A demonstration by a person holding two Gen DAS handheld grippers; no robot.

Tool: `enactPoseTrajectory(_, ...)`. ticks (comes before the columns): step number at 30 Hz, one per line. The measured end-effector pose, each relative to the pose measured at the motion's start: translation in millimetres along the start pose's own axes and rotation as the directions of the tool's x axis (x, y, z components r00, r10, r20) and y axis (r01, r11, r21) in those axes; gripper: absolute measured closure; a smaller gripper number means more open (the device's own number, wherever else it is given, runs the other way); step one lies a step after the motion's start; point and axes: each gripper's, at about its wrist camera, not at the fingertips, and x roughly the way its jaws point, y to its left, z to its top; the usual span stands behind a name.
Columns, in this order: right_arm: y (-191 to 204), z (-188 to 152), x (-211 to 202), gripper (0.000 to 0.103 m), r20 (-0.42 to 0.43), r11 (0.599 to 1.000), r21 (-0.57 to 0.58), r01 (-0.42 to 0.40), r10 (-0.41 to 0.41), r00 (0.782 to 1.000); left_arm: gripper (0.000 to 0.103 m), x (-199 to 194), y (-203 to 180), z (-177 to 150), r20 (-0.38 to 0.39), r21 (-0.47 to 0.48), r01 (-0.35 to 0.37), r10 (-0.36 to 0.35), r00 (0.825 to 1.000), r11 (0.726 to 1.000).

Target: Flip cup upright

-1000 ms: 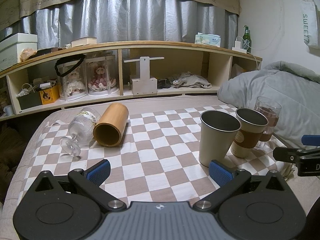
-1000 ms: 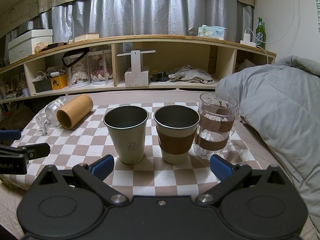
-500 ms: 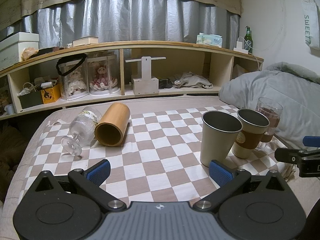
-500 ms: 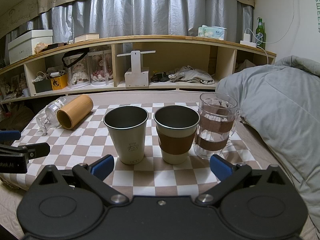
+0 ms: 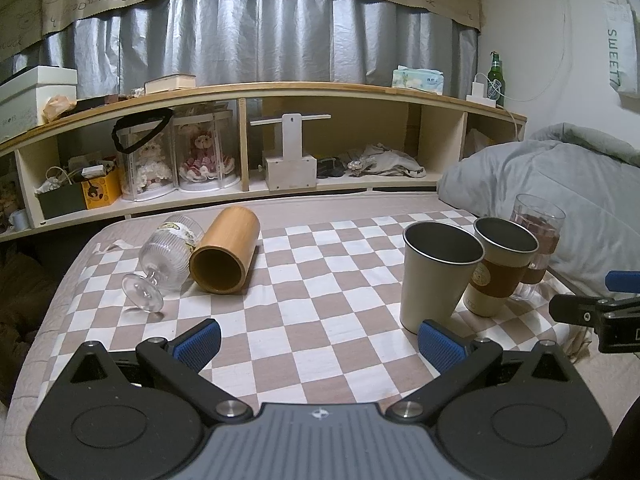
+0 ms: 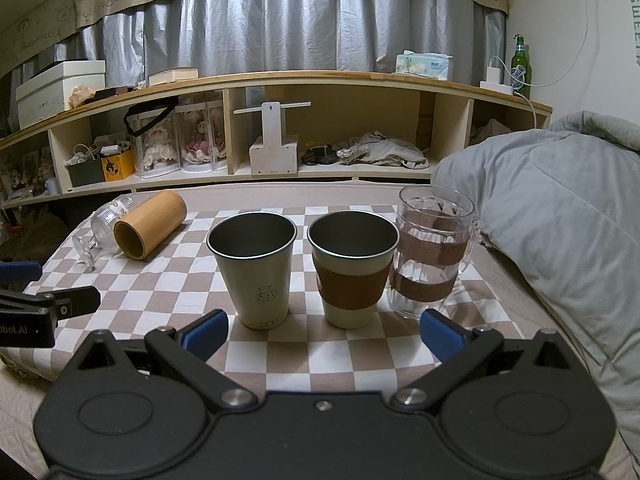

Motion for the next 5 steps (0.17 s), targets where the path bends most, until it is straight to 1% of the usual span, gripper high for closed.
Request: enactPoseTrajectory(5,0.1,-0.3,-0.2,0.0,0.0,1.0,0.001,0.0,0.0,1.0,0.0,-0.5,-1.3,-0.1,0.001,-0.001,-0.001,0.001,1.0,1.0)
